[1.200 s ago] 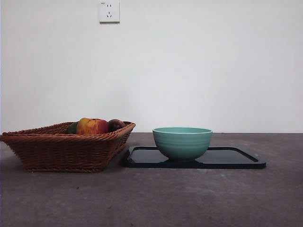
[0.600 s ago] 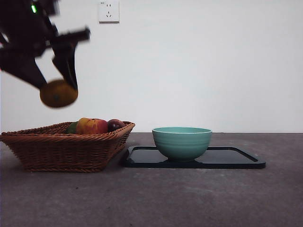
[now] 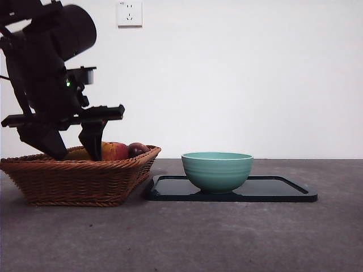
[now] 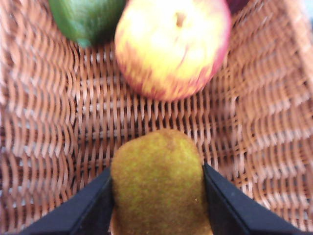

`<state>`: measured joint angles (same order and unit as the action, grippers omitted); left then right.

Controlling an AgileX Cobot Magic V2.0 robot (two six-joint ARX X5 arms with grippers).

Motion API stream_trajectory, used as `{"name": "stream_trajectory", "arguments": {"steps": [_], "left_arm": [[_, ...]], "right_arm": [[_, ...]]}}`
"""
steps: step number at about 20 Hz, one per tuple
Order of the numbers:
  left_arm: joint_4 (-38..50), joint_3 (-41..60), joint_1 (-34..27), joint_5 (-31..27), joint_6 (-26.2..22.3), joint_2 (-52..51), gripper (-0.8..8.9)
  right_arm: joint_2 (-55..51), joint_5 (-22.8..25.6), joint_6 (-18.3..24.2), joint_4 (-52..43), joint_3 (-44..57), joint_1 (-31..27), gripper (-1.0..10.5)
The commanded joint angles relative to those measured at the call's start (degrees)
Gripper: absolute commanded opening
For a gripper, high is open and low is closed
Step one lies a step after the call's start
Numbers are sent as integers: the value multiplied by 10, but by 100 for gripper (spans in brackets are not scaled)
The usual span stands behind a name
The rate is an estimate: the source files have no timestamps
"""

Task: Pick up the wifruite, put it on the bowl, pick up the plate, put it on desk

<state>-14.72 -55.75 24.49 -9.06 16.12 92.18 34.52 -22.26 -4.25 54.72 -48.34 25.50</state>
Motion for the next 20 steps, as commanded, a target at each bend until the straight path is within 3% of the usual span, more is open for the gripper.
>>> {"name": "stream_trajectory", "arguments": {"steps": [1, 5, 8, 20], "left_arm": [[10, -4, 2, -3, -7, 17, 154], [9, -4, 2, -3, -7, 27, 173], [10, -4, 2, -2, -6, 27, 326], [-23, -12, 3, -2, -12, -36, 345]], "right_arm": [[2, 2, 8, -10, -5, 4, 230], [2, 2, 6, -14, -5, 4, 230], [2, 2, 6, -17, -5, 4, 230], [2, 2, 4, -20, -5, 4, 230]]}}
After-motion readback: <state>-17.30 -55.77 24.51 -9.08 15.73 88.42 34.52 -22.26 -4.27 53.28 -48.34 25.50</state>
